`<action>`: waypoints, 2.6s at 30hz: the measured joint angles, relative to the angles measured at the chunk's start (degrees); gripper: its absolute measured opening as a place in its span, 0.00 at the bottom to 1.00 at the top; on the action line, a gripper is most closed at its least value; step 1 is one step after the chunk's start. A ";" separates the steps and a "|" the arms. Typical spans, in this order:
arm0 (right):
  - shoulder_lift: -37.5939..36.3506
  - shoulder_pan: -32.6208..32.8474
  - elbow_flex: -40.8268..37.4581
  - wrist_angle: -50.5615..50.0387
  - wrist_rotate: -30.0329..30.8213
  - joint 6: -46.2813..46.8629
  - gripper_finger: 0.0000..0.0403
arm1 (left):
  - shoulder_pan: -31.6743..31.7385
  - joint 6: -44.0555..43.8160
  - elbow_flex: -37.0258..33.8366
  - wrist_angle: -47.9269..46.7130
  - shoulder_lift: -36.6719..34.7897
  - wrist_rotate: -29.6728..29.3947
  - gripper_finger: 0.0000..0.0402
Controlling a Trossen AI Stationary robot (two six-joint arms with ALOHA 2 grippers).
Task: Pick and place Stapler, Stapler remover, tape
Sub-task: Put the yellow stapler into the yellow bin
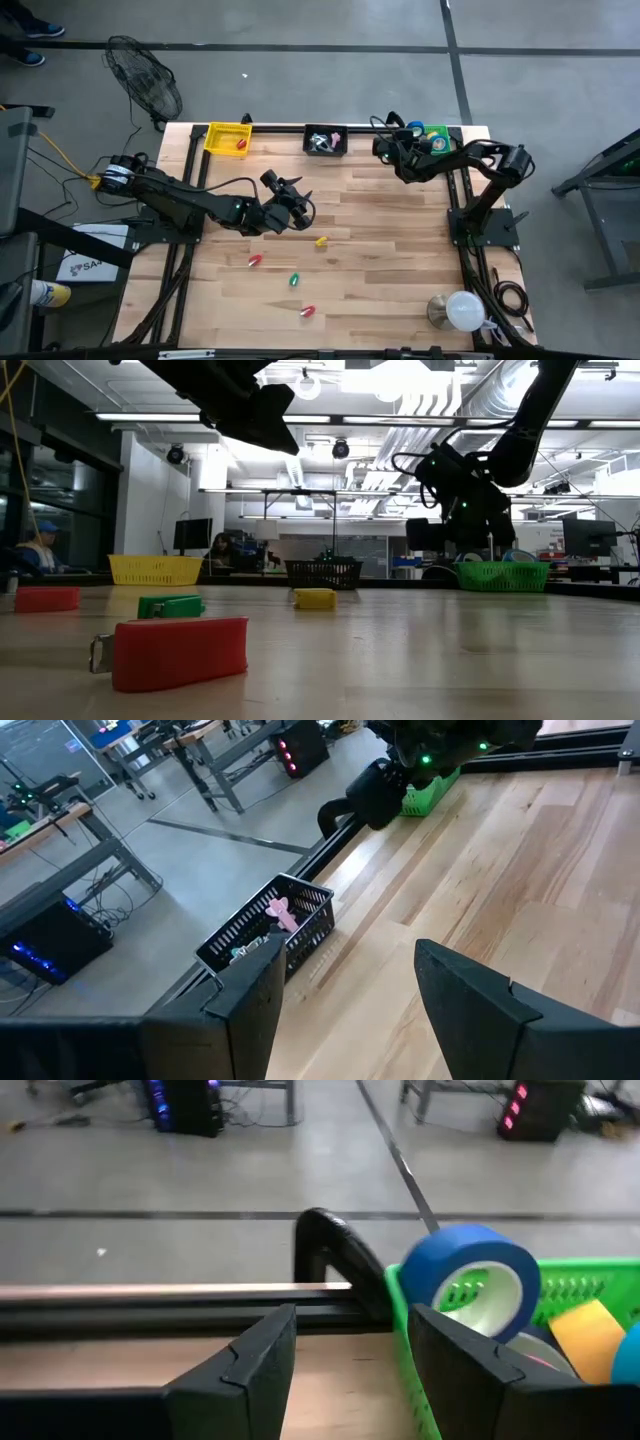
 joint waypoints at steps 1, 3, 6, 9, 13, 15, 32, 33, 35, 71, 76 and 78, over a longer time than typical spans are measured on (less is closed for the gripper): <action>-0.16 0.62 0.00 0.04 0.06 -1.51 0.46 | 0.00 -0.01 0.00 -0.02 0.00 0.00 0.54; -0.87 1.94 0.00 0.07 0.41 -5.00 0.46 | 0.01 -0.02 0.00 -0.05 0.00 0.00 0.54; -2.04 4.02 0.00 0.14 0.82 -12.83 0.46 | -0.01 0.00 0.00 -0.07 0.00 -0.02 0.54; -3.50 6.52 0.00 0.16 0.09 -22.47 0.46 | 0.01 0.00 0.00 -0.07 0.00 0.56 0.54; -5.55 10.47 0.00 0.02 -4.39 -37.30 0.46 | 0.01 0.00 0.00 -0.07 0.00 0.81 0.54; -6.33 12.64 0.00 -0.18 -9.04 -43.92 0.46 | 0.01 0.00 0.00 -0.07 0.00 0.81 0.54; -6.99 27.43 0.00 -0.53 -51.99 -55.48 0.46 | -0.01 -0.95 0.00 -3.44 0.00 2.69 0.54; -6.99 27.84 0.00 0.02 -54.23 -54.67 0.46 | -0.01 -1.06 0.00 -3.46 0.00 2.68 0.54; -6.97 28.66 0.00 0.62 -57.35 -53.29 0.46 | -0.01 -1.10 0.00 -3.47 0.00 2.71 0.54; 12.39 39.27 21.18 -12.32 -56.41 -55.82 0.46 | -0.03 -14.60 -0.02 -19.92 -5.07 2.82 0.54; 12.88 38.87 21.49 -12.22 -55.97 -55.87 0.46 | -0.03 -23.80 -0.86 -28.20 -5.33 0.58 0.54; 12.88 38.76 21.49 -12.37 -55.09 -55.87 0.46 | -0.03 -25.21 -2.61 -28.35 -5.33 -0.15 0.54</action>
